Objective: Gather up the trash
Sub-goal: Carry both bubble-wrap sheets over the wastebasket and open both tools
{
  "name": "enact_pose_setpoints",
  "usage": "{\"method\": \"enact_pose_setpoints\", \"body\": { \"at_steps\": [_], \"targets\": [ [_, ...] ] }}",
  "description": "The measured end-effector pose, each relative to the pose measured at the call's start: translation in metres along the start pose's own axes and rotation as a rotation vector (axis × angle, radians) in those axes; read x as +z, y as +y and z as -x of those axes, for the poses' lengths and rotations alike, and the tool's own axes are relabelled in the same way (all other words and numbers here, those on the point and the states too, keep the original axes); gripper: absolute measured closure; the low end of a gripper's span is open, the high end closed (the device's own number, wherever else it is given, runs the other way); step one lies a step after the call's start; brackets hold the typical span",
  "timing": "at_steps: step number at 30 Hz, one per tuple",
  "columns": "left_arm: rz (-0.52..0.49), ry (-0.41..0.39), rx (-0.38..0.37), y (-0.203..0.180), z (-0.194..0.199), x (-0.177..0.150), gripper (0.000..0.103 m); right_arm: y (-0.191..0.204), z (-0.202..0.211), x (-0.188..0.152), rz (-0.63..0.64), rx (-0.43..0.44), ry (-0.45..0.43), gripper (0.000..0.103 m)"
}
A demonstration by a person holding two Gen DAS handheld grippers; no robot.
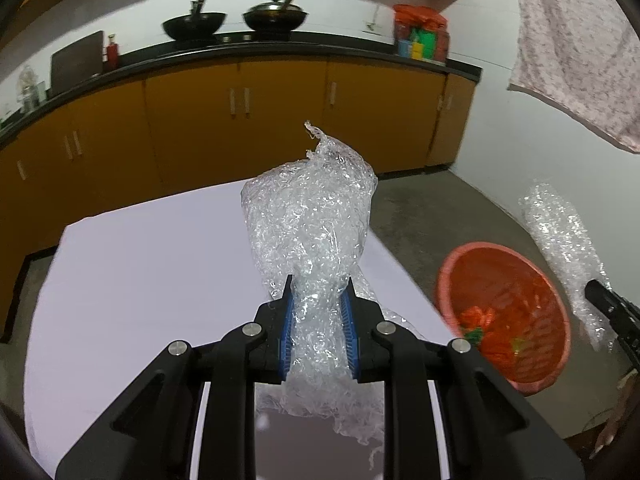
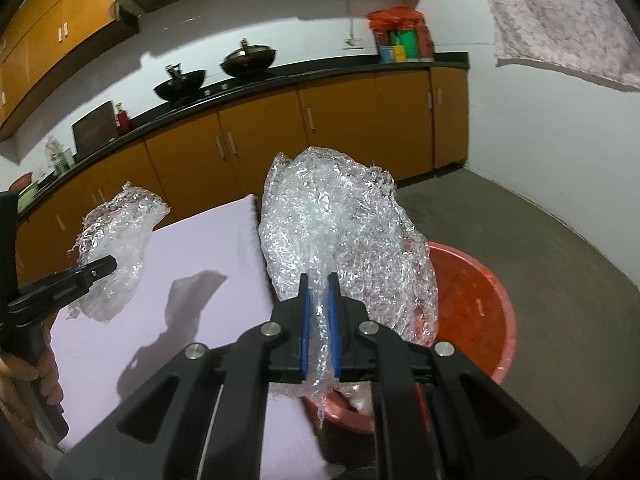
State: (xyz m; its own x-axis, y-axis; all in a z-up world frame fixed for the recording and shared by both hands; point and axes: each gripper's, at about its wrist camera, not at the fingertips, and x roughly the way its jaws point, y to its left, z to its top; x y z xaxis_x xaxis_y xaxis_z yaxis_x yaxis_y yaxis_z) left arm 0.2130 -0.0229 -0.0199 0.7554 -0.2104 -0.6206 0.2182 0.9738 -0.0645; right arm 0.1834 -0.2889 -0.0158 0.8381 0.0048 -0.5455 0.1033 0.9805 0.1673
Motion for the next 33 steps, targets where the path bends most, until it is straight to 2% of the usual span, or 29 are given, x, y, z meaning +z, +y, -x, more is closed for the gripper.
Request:
{"method": "enact_pose_setpoints", "body": {
  "at_steps": [16, 22, 33],
  "targets": [
    [-0.097, 0.056, -0.176, -0.096, -0.029, -0.008, 0.081, -0.064, -0.013, -0.010, -0.097, -0.094, 0.033, 0.093],
    [-0.142, 0.088, -0.230, -0.122, -0.043, -0.015, 0.081, -0.080, -0.023, -0.013, -0.121, -0.118, 0.052, 0.093],
    [-0.191, 0.142, -0.282, -0.151, -0.068, -0.023, 0.081, -0.097, -0.045, -0.013, -0.152, -0.124, 0.079, 0.093]
  ]
}}
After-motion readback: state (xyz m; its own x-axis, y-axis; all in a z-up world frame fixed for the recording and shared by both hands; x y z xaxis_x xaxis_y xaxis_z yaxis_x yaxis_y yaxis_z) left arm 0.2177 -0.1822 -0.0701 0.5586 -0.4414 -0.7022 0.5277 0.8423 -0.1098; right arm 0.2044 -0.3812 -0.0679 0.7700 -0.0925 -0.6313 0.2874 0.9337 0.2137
